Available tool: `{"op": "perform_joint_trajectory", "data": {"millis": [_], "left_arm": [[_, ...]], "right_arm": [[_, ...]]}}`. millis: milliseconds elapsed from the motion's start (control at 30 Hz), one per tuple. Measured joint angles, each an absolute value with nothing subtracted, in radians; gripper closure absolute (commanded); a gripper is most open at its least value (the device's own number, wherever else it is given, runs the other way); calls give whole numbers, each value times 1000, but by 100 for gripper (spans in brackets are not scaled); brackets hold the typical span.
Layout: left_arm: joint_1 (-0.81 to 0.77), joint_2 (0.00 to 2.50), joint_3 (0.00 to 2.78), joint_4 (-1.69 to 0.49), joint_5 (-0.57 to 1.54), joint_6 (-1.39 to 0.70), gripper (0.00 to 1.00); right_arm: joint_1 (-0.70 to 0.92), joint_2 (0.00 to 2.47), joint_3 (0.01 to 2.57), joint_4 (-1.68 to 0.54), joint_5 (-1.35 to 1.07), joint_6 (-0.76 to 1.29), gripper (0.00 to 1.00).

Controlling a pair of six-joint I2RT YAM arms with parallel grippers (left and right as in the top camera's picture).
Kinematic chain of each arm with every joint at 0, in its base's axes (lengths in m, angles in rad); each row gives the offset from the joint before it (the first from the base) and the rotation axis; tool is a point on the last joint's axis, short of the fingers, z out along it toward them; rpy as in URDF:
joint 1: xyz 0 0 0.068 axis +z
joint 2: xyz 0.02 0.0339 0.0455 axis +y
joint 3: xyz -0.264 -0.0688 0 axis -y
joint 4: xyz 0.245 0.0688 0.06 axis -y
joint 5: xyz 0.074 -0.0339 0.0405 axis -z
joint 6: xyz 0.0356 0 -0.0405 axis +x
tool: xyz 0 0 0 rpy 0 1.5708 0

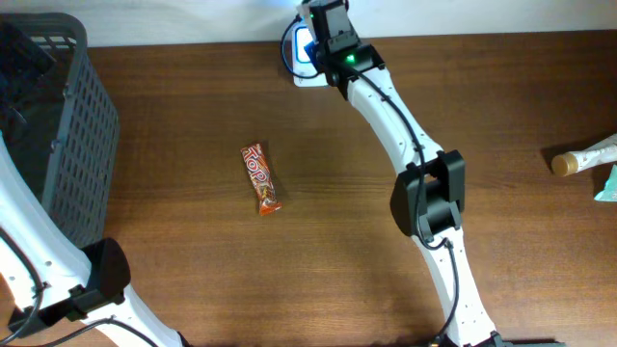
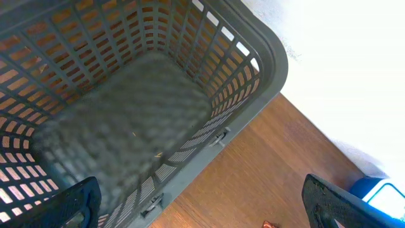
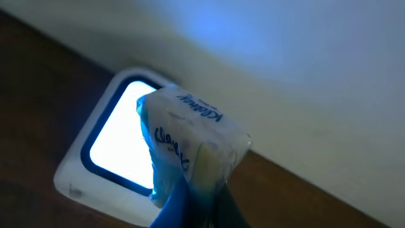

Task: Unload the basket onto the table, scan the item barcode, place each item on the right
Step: 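Grasp the green Kleenex tissue pack and hold it at the scanner, then move the tissue pack right and place it near the Pantene tube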

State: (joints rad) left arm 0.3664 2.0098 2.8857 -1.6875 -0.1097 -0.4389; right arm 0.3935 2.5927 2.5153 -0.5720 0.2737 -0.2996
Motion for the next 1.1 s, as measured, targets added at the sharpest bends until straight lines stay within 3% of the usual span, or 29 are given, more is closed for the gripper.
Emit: {"op": "perform_joint_trajectory", "data": {"millis": [267, 400, 467, 633, 667, 733, 767, 833, 1000, 1100], "left_arm": [[366, 2010, 2886, -1687, -110, -439, 1], [366, 2010, 2886, -1688, -109, -439, 1], [366, 2010, 2886, -1687, -110, -439, 1], [366, 2010, 2886, -1687, -109, -439, 1], [366, 2010, 2886, -1687, -110, -439, 1], [366, 2010, 2886, -1687, -110, -439, 1], [366, 2010, 2886, -1687, -109, -439, 1], [366, 2010, 2886, -1687, -109, -439, 1], [366, 2010, 2886, -1687, -110, -439, 1], [366, 2010, 2886, -1687, -109, -439, 1]], "right_arm": [[332, 2560, 2547, -678, 584, -227, 96], [146, 2508, 2565, -956, 673, -131, 96], [-51, 2504, 2565, -1151, 665, -4, 96], [-384, 2504, 2540, -1238, 354, 214, 96], [-416, 2504, 2526, -1242, 319, 229, 83], [-469, 2503, 2484, -1226, 269, 247, 33], [-496, 2503, 2450, -1225, 251, 253, 14], [-518, 2503, 2420, -1224, 234, 262, 0], [-502, 2494, 2459, -1296, 106, 263, 1], [-464, 2395, 2505, -1332, -333, 193, 1]]}}
